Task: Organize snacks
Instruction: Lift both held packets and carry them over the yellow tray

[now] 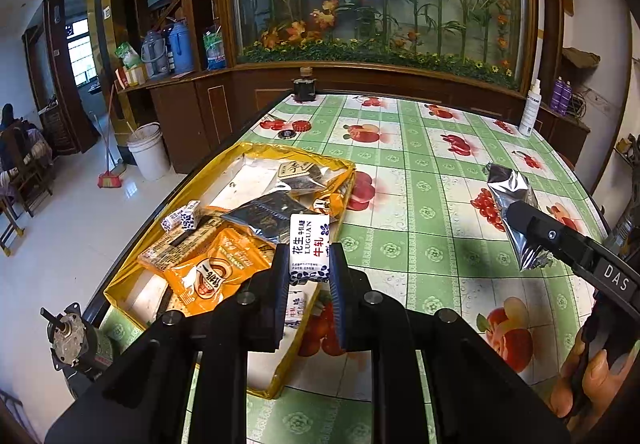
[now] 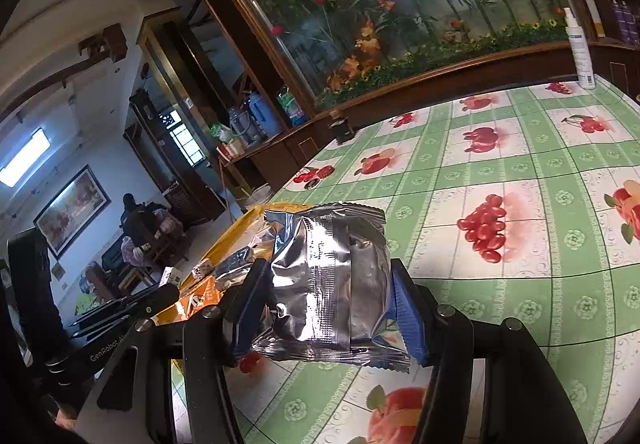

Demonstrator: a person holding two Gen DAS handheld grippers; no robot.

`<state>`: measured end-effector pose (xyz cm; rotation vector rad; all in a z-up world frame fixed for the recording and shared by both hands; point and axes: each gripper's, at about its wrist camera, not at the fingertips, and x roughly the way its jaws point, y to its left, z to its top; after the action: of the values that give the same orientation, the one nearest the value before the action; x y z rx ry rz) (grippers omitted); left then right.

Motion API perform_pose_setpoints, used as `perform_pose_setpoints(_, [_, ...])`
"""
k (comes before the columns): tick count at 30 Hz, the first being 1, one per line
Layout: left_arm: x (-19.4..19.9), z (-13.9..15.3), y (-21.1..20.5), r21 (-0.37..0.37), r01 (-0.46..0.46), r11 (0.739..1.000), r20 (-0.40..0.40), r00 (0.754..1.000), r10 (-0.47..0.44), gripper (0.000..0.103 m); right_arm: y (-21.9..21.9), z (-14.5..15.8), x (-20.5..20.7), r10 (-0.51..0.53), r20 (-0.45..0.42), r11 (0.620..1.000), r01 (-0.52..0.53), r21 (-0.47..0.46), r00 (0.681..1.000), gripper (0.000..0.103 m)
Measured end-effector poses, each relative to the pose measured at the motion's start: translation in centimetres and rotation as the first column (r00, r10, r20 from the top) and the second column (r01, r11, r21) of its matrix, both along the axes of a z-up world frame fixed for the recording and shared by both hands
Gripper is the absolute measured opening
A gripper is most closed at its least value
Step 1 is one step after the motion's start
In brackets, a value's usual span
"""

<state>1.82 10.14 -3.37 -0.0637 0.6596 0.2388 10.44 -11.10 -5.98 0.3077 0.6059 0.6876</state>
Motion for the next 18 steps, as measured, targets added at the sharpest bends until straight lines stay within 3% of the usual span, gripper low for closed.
perform_pose_setpoints(18, [-0.7, -0.8, 8.4, -0.065, -0.157, 0.986, -0.017, 0.988, 0.156, 0.016, 9.2, 1.0, 1.8, 0.146, -0.007, 0.989, -0.146, -0.031, 0.989, 0.06])
